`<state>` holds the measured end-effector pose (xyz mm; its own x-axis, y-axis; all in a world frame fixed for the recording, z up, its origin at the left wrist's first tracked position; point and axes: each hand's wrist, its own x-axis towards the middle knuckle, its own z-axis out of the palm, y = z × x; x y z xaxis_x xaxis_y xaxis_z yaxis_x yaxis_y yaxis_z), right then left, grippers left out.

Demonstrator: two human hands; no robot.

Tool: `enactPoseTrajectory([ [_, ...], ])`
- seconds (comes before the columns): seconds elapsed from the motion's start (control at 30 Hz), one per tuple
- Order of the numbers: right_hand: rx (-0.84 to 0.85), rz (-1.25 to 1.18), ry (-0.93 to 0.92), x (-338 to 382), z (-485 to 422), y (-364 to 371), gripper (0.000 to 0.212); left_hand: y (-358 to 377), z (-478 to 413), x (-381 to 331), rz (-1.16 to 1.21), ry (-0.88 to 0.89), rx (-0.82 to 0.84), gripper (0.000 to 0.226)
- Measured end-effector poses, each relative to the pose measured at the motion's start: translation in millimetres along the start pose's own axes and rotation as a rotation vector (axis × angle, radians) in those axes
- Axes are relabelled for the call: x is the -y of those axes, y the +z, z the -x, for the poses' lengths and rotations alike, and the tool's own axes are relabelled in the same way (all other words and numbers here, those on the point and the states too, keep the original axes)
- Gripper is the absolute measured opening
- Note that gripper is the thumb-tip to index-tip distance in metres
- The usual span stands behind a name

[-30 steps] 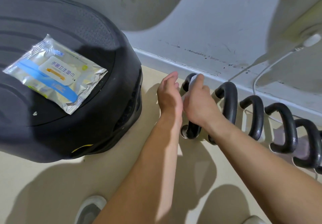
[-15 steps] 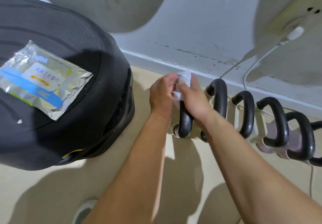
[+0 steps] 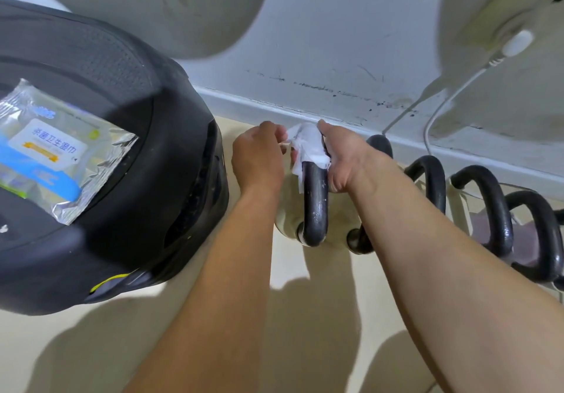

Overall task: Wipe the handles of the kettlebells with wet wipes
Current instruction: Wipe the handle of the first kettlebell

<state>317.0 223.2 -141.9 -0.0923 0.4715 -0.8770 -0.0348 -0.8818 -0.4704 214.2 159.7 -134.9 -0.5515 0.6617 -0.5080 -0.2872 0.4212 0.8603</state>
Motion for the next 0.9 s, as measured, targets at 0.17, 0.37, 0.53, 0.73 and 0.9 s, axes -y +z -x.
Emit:
enactPoseTrajectory([
  [0.17, -0.153, 0.357, -0.401, -54.1, 19.4, -6.9, 0.068, 1.2, 5.9, 6.0, 0.055, -0.086, 0.087, 0.023],
  [0.37, -0.169, 0.490, -0.910, -95.5, 63.0, -17.1, 0.017, -1.4, 26.3, 5.1, -0.152, 0.336, -0.005, 0.011],
  [0.53, 0.097, 0.050, -0.575, -65.7, 55.9, -7.8, 0.033, -2.3, 37.9, 13.8, -0.093, 0.213, -0.051, 0.015],
  [0.73, 0.168, -0.110, -0.458, -31.4, 34.1, -10.5, 0.057, 14.1, 43.5, 9.0, -0.120, 0.223, 0.159, 0.028],
  [0.9, 0.149, -0.054, -0.384, -14.3, 14.9, -7.4, 0.062, 28.1, 12.6, -6.5, -0.462, 0.251, 0.405, 0.044],
])
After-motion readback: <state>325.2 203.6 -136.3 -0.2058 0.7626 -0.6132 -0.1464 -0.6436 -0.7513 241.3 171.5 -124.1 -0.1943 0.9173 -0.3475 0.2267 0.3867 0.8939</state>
